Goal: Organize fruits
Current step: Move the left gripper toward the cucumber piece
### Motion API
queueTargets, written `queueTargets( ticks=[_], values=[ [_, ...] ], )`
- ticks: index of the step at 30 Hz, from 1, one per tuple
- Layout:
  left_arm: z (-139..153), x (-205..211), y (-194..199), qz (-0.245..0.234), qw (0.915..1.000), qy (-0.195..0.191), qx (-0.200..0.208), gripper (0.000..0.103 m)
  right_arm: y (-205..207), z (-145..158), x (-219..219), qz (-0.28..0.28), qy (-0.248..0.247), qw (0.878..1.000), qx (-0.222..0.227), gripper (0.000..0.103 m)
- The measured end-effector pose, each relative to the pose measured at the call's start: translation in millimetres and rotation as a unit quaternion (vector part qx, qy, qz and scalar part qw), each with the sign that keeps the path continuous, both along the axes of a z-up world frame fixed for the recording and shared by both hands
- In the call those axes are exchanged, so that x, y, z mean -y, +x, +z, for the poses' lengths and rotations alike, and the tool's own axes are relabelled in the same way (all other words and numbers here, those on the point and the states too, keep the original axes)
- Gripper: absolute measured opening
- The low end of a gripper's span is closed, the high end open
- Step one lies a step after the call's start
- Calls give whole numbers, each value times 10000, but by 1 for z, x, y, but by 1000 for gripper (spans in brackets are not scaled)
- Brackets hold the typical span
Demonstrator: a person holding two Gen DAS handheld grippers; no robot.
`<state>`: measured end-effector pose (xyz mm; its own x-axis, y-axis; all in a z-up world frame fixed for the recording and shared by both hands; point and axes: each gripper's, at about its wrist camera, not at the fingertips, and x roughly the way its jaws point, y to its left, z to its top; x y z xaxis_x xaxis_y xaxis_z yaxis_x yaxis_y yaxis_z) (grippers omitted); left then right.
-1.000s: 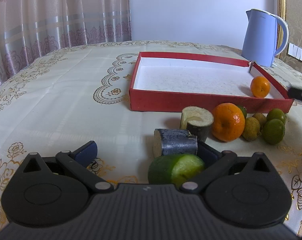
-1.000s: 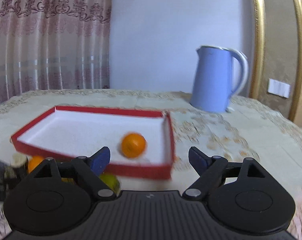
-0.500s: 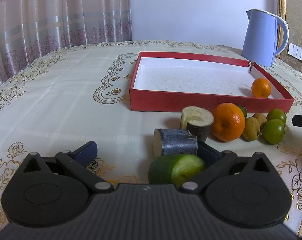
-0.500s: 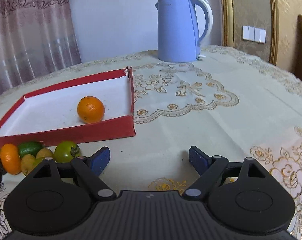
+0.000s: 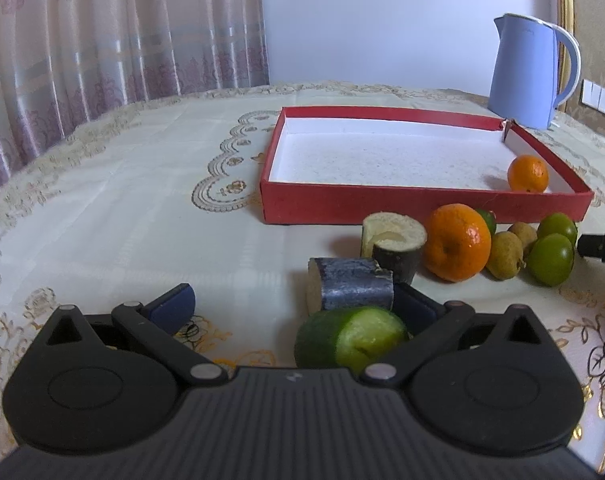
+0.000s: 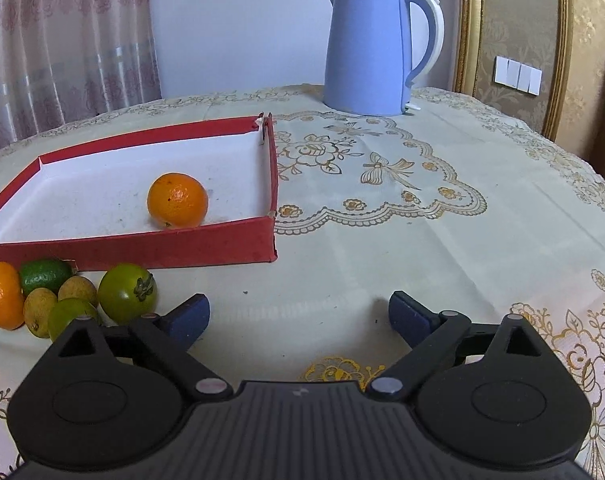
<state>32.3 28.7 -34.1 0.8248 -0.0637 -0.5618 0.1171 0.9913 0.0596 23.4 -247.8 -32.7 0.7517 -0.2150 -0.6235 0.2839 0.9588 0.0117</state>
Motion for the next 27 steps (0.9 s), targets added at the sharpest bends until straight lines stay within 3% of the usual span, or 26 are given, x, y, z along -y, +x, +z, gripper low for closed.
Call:
queueTargets(
  ticks=[4, 9, 11, 22, 27],
  values=[
    [1, 1, -10, -8, 9998, 132, 118, 103, 1, 0, 1, 3, 20, 10000, 4, 98],
    [3, -5, -14, 32, 10000, -40, 38, 102, 1, 0, 0, 1, 17, 10000, 5, 98],
    [3, -8, -14, 30, 9999, -144, 3, 96, 1, 0, 0, 1, 17, 10000, 5, 98],
    [8, -8, -31, -89, 9998, -123, 105, 92, 1, 0, 0, 2, 17, 10000, 7, 98],
    [9, -6, -32, -68, 9999, -66, 92, 84, 1, 0, 0, 2, 16, 10000, 8, 98]
  ],
)
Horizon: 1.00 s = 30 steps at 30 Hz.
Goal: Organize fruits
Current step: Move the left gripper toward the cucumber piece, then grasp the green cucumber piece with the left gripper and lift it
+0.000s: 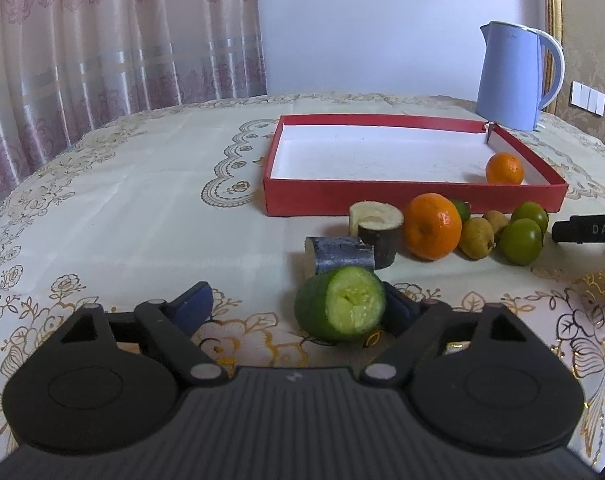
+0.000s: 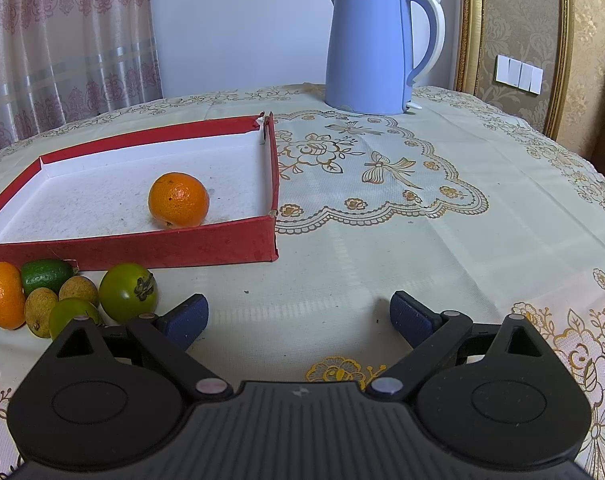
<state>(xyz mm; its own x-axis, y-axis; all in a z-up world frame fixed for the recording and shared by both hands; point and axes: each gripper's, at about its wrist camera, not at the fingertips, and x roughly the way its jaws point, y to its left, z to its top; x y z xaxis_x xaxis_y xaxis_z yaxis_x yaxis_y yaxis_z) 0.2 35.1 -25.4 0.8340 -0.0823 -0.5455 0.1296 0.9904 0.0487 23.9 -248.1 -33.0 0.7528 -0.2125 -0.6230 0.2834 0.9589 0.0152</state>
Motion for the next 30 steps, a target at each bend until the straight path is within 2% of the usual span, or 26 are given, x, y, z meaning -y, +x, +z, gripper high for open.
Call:
queueTargets(
  ticks=[12, 15, 16, 20, 30],
  values=[
    [2, 5, -4, -226, 9997, -34, -47, 56, 0, 0, 0, 1, 0, 10000, 2, 98],
    [2, 6, -5, -308, 9995, -52, -47, 44, 0, 0, 0, 1, 0, 10000, 2, 98],
    [3, 7, -6, -358, 9993, -70, -50, 36, 0, 0, 0, 1, 0, 10000, 2, 98],
    [2, 10, -7, -372, 9993, -8, -16, 35, 0, 0, 0, 1, 0, 10000, 2, 98],
    [6, 3, -10, -358, 9993, -140, 25, 34, 0, 0, 0, 1, 1, 10000, 2, 98]
  ],
)
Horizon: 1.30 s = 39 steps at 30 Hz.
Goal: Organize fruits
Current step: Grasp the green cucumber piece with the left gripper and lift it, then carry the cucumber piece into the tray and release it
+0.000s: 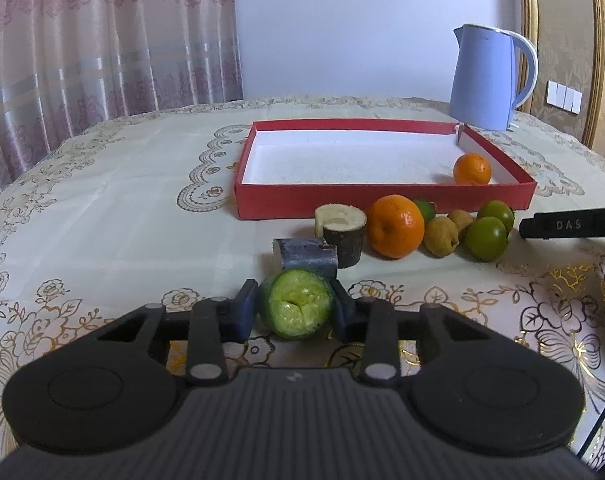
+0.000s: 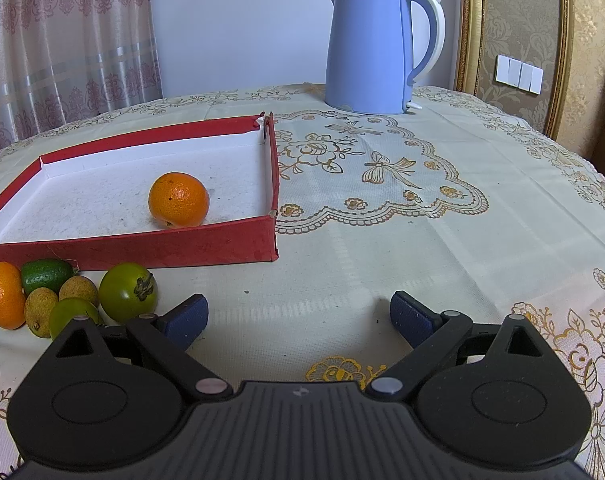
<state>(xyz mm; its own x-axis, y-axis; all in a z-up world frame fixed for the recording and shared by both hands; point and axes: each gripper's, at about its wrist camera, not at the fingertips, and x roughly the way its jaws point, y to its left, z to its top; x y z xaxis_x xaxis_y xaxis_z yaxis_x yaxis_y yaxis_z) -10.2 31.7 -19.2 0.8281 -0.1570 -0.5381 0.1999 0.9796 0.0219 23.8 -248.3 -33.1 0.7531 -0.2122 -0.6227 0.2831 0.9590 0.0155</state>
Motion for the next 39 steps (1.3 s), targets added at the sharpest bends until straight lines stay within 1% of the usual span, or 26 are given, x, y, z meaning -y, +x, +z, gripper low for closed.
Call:
queueTargets(
  ticks=[1, 3, 7, 9, 14, 17, 20, 27, 33, 39],
  values=[
    [1, -1, 0, 3, 10000, -20, 1, 33, 0, 0, 0, 0, 0, 10000, 0, 98],
    [2, -2, -1, 9, 10000, -42, 14, 29, 0, 0, 0, 0, -1, 10000, 0, 98],
    [5, -5, -3, 9, 9999, -96, 43, 29, 0, 0, 0, 1, -2, 10000, 1, 98],
    [4, -6, -3, 16, 10000, -58, 66, 29, 0, 0, 0, 1, -2, 10000, 1, 98],
    [2, -7, -2, -16, 9999, -121, 67, 28, 0, 0, 0, 1, -1, 10000, 1, 98],
    [6, -8, -5, -67, 9997, -177, 137, 28, 0, 0, 0, 1, -1, 10000, 1, 98],
    [10, -7, -6, -69, 9997, -146, 180, 28, 0, 0, 0, 1, -1, 10000, 1, 98],
    [17, -6, -4, -148, 9995, -192, 184, 28, 0, 0, 0, 1, -1, 10000, 0, 98],
    [32, -3, 4, -246, 9990, -184, 319, 28, 0, 0, 0, 1, -2, 10000, 1, 98],
    [47, 7, 27, -365, 9982, -135, 446, 28, 0, 0, 0, 2, -2, 10000, 1, 98]
  ],
)
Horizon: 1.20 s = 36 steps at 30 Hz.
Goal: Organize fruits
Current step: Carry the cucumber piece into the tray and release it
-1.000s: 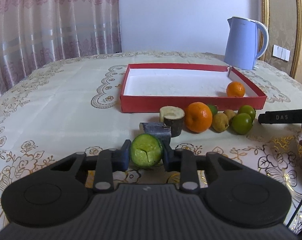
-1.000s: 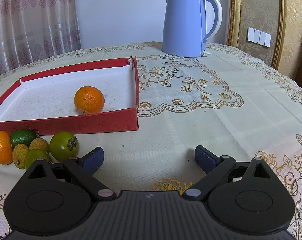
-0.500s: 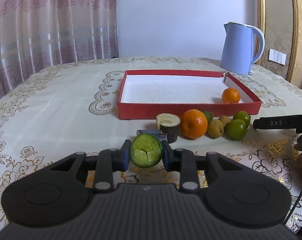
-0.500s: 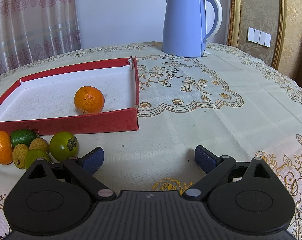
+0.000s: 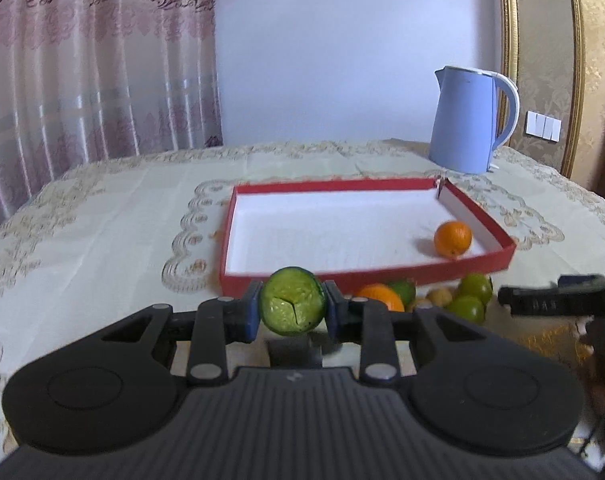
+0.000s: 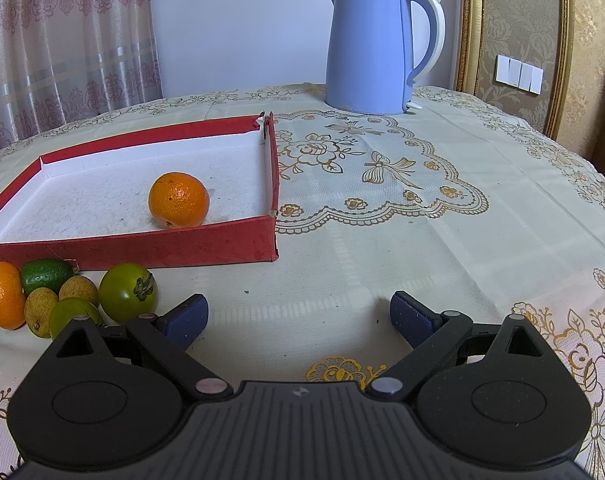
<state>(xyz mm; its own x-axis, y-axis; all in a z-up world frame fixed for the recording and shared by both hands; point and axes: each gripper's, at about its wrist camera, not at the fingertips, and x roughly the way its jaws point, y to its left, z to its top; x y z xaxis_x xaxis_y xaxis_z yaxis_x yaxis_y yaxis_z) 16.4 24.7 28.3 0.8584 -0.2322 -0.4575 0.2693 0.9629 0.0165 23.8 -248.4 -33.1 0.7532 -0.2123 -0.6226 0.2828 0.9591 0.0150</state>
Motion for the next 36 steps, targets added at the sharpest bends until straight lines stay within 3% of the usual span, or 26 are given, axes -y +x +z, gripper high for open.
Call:
queueTargets(
  ticks=[7, 13, 22, 31, 33, 36],
  values=[
    [12, 12, 49, 13, 10000, -46, -71, 28, 0, 0, 0, 1, -1, 10000, 1, 98],
    [13, 31, 99, 105, 9996, 171, -191, 29, 0, 0, 0, 1, -1, 10000, 1, 98],
    [-5, 56, 160, 266, 9960, 514, -676, 29, 0, 0, 0, 1, -2, 10000, 2, 98],
    [-24, 66, 191, 442, 9905, 737, -1071, 29, 0, 0, 0, 1, -3, 10000, 3, 98],
    [-27, 64, 193, 463, 9897, 687, -1165, 35, 0, 0, 0, 1, -3, 10000, 3, 98],
    [-27, 61, 191, 531, 9899, 705, -1108, 52, 0, 0, 0, 1, -4, 10000, 3, 99]
  ],
)
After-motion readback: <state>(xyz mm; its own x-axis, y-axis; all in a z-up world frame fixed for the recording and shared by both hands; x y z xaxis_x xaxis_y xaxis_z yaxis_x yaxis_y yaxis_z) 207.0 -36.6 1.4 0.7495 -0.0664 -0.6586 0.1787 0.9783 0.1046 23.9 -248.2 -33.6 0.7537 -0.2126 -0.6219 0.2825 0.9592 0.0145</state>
